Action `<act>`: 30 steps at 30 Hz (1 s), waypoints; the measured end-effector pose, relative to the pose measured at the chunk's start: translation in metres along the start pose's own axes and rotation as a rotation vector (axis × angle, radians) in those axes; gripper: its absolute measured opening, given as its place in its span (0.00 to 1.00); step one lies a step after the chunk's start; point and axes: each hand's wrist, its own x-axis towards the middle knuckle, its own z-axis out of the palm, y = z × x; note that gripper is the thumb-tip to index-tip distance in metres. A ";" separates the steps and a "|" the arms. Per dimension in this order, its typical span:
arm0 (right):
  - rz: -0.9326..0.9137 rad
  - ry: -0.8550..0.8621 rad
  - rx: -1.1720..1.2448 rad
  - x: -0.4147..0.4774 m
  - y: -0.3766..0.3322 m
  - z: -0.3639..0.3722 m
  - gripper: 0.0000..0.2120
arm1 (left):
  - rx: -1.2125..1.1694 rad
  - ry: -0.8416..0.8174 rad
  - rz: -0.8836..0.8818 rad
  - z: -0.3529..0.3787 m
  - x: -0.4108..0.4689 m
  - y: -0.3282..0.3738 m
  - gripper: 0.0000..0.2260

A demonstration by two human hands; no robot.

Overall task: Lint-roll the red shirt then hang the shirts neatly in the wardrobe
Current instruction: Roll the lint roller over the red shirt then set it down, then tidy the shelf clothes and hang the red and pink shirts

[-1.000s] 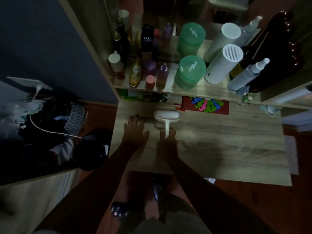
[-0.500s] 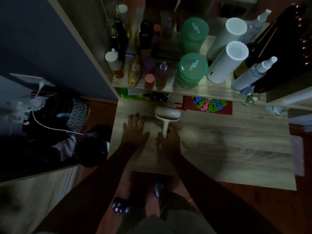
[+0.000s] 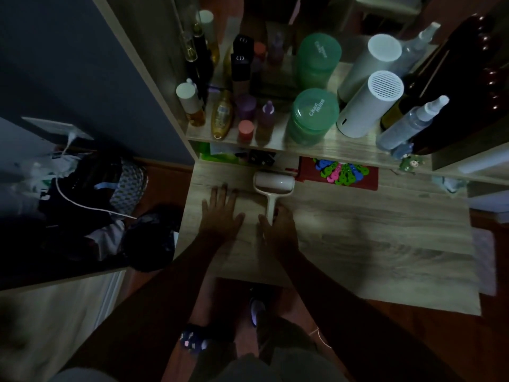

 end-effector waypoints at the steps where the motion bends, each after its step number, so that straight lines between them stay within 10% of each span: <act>1: -0.006 0.002 -0.013 -0.001 0.000 0.000 0.20 | -0.005 0.003 0.004 0.001 -0.001 -0.001 0.35; 9: -0.296 0.259 -0.117 -0.028 -0.015 -0.005 0.20 | -0.069 0.069 -0.052 -0.015 -0.032 -0.011 0.34; 17: -0.523 -0.079 0.076 -0.067 -0.124 0.036 0.17 | -0.184 0.387 -0.190 -0.090 -0.120 -0.082 0.33; 30: -1.427 -0.553 0.281 -0.342 -0.436 0.134 0.10 | -0.067 1.208 -0.595 -0.281 -0.474 -0.260 0.30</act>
